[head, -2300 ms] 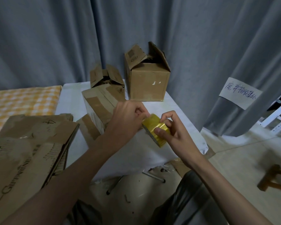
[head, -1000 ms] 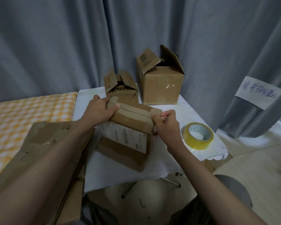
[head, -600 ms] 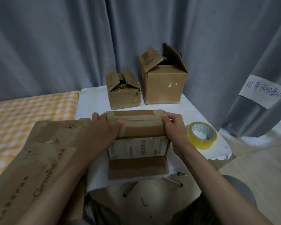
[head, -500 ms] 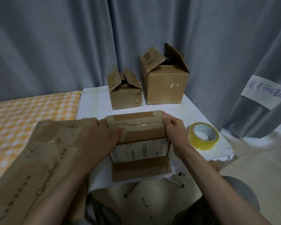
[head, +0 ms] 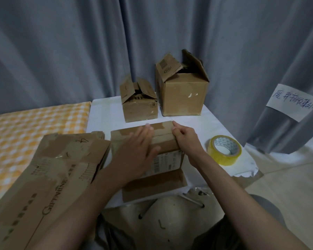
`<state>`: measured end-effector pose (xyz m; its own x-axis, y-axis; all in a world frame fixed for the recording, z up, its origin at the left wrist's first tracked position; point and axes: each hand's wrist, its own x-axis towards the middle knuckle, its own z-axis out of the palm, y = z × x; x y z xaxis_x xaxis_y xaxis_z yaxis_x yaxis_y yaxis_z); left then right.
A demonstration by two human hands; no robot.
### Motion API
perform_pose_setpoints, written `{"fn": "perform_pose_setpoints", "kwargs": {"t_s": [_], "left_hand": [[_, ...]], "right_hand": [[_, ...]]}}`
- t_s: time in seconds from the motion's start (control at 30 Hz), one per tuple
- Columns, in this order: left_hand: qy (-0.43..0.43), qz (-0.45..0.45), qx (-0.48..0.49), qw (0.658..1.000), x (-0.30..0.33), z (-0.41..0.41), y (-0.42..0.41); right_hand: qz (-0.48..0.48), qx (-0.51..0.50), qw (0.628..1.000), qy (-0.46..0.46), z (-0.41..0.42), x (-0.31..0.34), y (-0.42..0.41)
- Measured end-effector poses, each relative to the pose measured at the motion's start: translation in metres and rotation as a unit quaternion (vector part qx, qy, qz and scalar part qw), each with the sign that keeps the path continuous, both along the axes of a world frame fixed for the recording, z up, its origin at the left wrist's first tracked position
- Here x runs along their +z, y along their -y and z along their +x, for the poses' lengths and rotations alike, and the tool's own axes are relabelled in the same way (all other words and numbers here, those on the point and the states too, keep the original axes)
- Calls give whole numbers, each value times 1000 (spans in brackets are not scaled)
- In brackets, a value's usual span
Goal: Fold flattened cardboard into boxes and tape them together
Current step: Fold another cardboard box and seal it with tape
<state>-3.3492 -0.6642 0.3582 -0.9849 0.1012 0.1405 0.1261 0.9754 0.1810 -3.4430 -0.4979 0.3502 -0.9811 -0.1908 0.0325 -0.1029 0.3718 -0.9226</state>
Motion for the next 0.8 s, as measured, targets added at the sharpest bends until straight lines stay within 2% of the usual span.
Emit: {"fn": "perform_pose_setpoints", "kwargs": {"t_s": [0.13, 0.23, 0.4, 0.5, 0.57, 0.63, 0.73, 0.8], "left_hand": [[0, -51, -71, 996, 0, -8, -19], [2, -34, -73, 997, 1, -12, -14], [-17, -68, -58, 996, -5, -9, -21], [-25, -55, -57, 997, -11, -8, -18], [-28, -48, -60, 997, -12, -10, -17], [-22, -40, -61, 997, -11, -11, -18], [-15, -21, -56, 998, -7, -12, -20], [-19, 10, -54, 998, 1, -12, -22]], "right_hand": [[14, 14, 1000, 1, 1, -4, -4], [27, 31, 999, 2, 0, -5, -5], [21, 42, 994, 97, -1, -2, -16], [30, -14, 999, 18, -1, 5, -52], [138, -75, 986, -61, -3, 7, -86], [266, -92, 957, -67, -3, 3, -118], [439, -44, 896, -51, 7, -15, -144], [491, -22, 865, -102, 12, -26, -152]]}}
